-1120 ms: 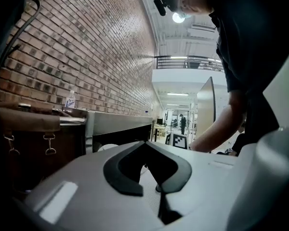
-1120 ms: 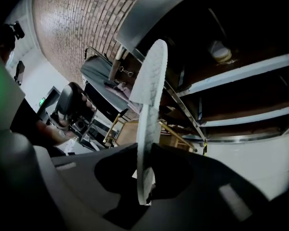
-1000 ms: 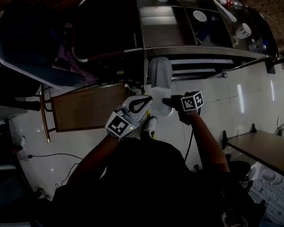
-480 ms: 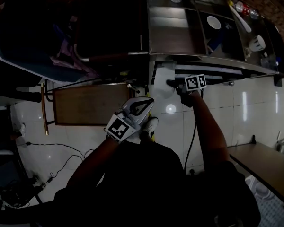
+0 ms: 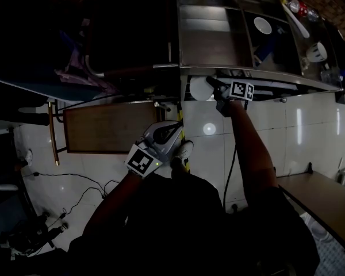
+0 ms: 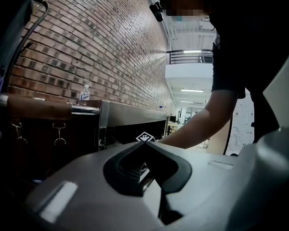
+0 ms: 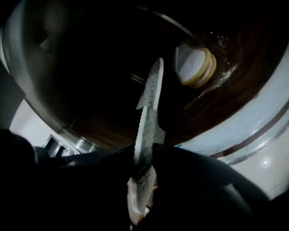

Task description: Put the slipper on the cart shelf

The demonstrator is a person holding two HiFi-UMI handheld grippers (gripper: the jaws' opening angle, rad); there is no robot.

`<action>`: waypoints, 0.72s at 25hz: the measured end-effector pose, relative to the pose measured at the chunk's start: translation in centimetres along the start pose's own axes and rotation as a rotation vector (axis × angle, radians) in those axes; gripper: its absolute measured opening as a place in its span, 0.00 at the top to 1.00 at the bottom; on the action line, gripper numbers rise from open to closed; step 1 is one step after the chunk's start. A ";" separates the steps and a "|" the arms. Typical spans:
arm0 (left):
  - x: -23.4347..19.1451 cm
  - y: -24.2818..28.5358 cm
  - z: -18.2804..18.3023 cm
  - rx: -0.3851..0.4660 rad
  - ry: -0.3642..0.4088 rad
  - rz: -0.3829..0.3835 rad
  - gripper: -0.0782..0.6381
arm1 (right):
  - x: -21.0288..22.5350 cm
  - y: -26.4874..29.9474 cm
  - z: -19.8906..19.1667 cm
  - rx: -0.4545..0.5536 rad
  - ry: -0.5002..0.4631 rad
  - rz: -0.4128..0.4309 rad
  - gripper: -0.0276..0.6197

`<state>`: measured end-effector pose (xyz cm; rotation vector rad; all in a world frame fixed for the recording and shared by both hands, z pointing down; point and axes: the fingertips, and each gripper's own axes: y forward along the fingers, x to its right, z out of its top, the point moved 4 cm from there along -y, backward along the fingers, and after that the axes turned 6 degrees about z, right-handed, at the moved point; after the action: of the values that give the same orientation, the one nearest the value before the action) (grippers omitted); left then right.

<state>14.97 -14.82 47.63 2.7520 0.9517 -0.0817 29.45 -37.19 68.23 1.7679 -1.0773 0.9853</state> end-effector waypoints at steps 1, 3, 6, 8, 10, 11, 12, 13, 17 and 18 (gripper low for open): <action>0.0 0.0 -0.1 -0.001 0.002 0.002 0.89 | 0.0 0.0 0.4 0.030 -0.007 -0.005 0.85; 0.0 -0.1 -0.1 -0.004 0.003 0.006 0.89 | 0.0 0.0 1.1 0.083 -0.040 -0.031 0.85; 0.3 -0.2 -0.3 -0.006 -0.002 0.008 0.89 | 0.0 -0.2 2.1 0.162 -0.110 -0.095 0.83; 0.4 -0.3 -0.4 -0.004 -0.008 0.010 0.89 | -0.1 -0.2 2.4 0.189 -0.150 -0.134 0.76; 0.5 -0.5 -0.5 -0.005 -0.014 0.012 0.89 | -0.1 -0.1 2.5 0.200 -0.188 -0.168 0.60; 0.5 -0.6 -0.6 -0.005 -0.014 0.013 0.89 | -0.2 -0.1 2.6 0.206 -0.211 -0.185 0.56; 0.6 -0.7 -0.6 -0.005 -0.013 0.013 0.89 | -0.3 -0.2 2.7 0.214 -0.239 -0.204 0.54; 0.6 -0.7 -0.7 -0.006 -0.013 0.015 0.89 | -0.4 -0.4 2.8 0.227 -0.273 -0.227 0.53; 0.7 -1.0 -0.8 -0.004 -0.013 0.016 0.89 | -0.9 -1.3 3.8 0.289 -0.423 -0.352 0.51; 0.6 -1.1 -0.8 -0.001 -0.014 0.018 0.89 | -0.9 -1.5 4.1 0.296 -0.460 -0.387 0.51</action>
<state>14.77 -13.41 48.15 2.7550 0.9231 -0.0966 31.36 -40.20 65.58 2.4139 -0.8298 0.5275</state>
